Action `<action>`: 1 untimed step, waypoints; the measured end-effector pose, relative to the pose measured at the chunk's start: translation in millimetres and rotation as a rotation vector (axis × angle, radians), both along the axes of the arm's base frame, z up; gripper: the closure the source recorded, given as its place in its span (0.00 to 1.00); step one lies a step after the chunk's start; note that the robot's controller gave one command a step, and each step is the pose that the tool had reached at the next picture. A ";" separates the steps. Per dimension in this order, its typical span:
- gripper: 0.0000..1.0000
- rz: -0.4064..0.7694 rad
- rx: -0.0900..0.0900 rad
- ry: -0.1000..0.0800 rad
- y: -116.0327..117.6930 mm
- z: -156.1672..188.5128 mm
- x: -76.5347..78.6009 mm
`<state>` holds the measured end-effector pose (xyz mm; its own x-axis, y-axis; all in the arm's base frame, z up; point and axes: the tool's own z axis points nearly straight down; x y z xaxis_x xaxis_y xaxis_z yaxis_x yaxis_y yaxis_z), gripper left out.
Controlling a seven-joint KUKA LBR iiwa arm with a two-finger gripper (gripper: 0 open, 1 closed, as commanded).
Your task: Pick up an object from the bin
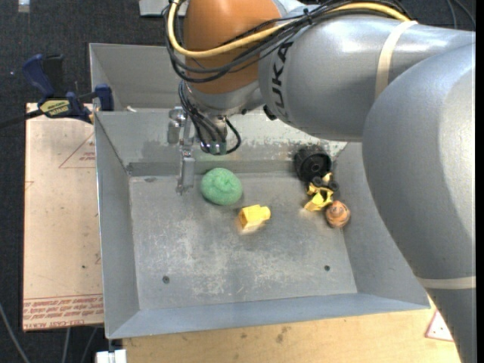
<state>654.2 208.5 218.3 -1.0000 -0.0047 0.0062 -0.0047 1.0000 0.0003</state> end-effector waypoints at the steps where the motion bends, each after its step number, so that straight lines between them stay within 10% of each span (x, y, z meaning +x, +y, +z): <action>1: 0.00 -0.003 0.002 -0.008 -1.0 5.8 1.4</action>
Offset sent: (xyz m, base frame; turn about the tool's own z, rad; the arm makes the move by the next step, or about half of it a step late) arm -0.0046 -0.0510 -0.0649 0.0642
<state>655.6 207.6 224.1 -1.0000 -0.0017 -0.0018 -0.0017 1.0000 0.0018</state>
